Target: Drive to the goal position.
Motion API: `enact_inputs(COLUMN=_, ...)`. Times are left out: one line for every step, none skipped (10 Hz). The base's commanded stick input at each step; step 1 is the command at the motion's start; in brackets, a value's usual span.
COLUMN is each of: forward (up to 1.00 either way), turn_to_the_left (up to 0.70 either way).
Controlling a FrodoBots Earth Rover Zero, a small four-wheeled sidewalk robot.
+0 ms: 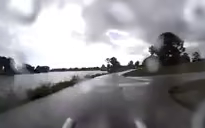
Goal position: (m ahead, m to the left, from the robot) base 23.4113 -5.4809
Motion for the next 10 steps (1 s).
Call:
enact_inputs(forward=1.0, turn_to_the_left=0.0)
enact_inputs(forward=1.0, turn_to_the_left=0.0)
enact_inputs(forward=1.0, turn_to_the_left=0.0)
enact_inputs(forward=1.0, turn_to_the_left=0.0)
enact_inputs(forward=1.0, turn_to_the_left=0.0)
enact_inputs(forward=1.0, turn_to_the_left=0.0)
enact_inputs(forward=1.0, turn_to_the_left=0.0)
enact_inputs(forward=1.0, turn_to_the_left=-0.02)
enact_inputs(forward=1.0, turn_to_the_left=-0.4)
enact_inputs(forward=1.0, turn_to_the_left=-0.27)
